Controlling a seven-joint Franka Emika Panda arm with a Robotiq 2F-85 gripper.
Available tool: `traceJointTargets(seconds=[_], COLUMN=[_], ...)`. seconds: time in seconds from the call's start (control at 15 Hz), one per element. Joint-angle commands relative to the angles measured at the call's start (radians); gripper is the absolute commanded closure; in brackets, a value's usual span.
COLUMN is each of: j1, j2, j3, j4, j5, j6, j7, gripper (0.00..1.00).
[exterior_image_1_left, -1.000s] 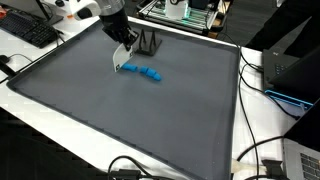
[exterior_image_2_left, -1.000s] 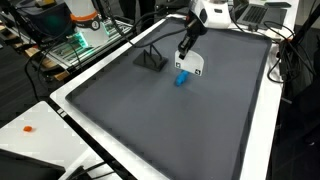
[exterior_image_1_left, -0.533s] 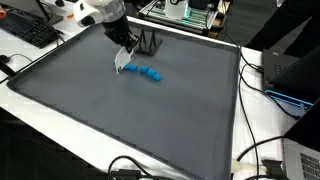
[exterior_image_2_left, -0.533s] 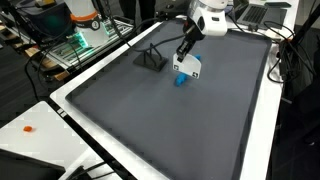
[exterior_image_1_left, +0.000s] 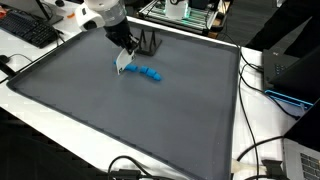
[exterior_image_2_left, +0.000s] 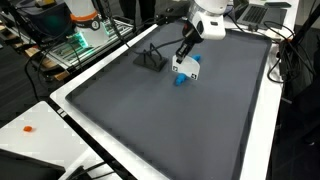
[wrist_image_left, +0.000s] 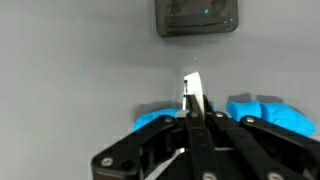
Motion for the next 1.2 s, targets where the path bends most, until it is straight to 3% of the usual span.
traceJointTargets(seconds=[0.0,1.13], j1=[-0.010,-0.016], j2=[0.032,0.041], j3=[0.006,0.022], j4=[0.000,-0.006], j5=[-0.009,0.025], j6=[0.003,-0.018], j7=[-0.013,-0.027], gripper=[0.99,0.99])
